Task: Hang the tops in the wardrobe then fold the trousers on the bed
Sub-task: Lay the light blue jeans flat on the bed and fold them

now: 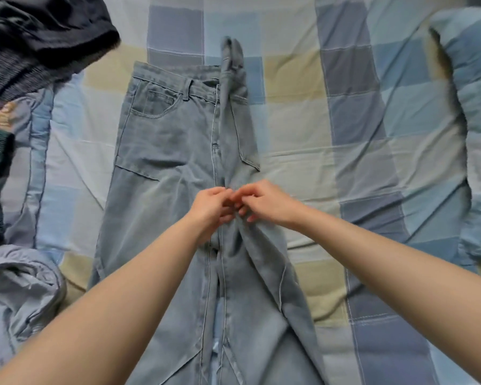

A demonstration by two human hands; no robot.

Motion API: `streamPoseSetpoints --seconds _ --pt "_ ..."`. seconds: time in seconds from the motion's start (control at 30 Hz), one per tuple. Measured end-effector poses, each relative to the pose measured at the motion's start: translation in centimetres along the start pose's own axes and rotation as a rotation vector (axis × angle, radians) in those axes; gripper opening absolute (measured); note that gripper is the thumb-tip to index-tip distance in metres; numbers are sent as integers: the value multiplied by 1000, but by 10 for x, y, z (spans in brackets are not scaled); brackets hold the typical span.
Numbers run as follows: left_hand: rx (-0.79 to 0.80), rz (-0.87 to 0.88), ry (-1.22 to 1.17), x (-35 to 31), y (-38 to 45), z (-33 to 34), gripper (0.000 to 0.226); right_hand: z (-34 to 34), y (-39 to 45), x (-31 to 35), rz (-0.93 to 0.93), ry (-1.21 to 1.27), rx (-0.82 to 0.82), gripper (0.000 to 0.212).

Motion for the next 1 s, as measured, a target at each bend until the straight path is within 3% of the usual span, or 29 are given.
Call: streamPoseSetpoints --seconds 0.07,0.13,0.23,0.33,0.47,0.53,0.63,0.77,0.83,0.9,1.0 --pt "-63 13 -26 6 0 -6 17 -28 13 22 -94 -312 -265 44" --pt "-87 11 -1 12 -1 -7 13 -45 28 45 -172 -562 -362 65" --pt "-34 30 78 16 -6 -6 21 -26 58 82 -267 -1020 -168 77" --pt "54 60 4 12 -19 -4 25 5 87 104 -328 -1427 -55 62" --pt "202 0 -105 12 -42 -12 35 41 111 123 -275 -1684 -8 39" --pt "250 -42 -50 12 -54 -24 39 36 117 129 -166 -1628 -92 36" --pt "225 -109 -54 3 -62 -71 20 23 121 143 -31 -1388 -243 32" --pt "135 -98 -104 -31 -57 -152 7 33 129 187 -144 -1149 -403 32" --pt "28 -41 -72 -44 -48 -201 6 47 146 205 -160 -1020 -373 39" --pt "-137 -8 58 -46 -32 -249 7 64 170 210 -168 -892 -226 57" --pt "-244 -73 154 -22 -14 -286 15 83 189 196 -138 -806 -84 82"
Point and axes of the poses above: each hand's wrist, its own y-axis towards the middle knuckle, its own z-axis out of the palm, x = y × z, the point moved 6 cm from there along y, towards the middle knuckle, and after that the axes turned 3 degrees about -y, right-handed, at the moved point
